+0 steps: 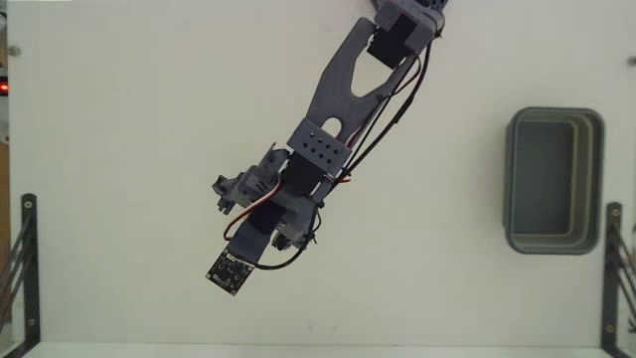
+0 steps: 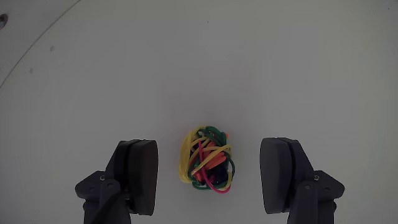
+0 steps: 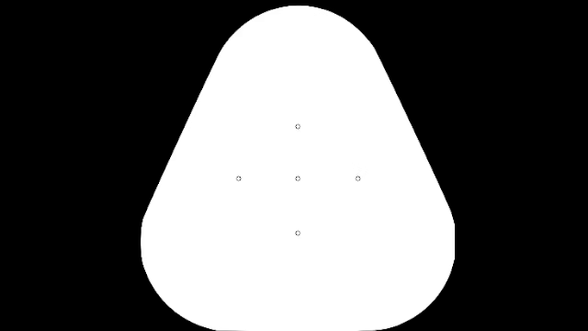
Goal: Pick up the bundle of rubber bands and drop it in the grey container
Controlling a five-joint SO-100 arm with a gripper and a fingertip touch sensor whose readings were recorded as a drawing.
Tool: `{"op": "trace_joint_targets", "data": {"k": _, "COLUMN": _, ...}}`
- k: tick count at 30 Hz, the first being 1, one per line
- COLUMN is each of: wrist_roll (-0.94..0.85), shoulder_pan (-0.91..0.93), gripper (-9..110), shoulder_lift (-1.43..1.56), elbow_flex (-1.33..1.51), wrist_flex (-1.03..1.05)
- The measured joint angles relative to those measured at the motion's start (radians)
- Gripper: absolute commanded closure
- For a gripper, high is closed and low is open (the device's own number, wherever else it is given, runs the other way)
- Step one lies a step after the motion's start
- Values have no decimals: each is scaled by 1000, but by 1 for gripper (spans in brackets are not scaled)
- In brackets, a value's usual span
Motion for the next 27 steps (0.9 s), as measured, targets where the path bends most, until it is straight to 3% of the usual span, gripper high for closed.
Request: {"op": "trace_joint_targets", "data": {"k": 27, "wrist_roll": 0, "shoulder_pan": 0, "gripper": -9, "shoulder_lift": -2, "elbow_flex": 81, "wrist_flex": -89}}
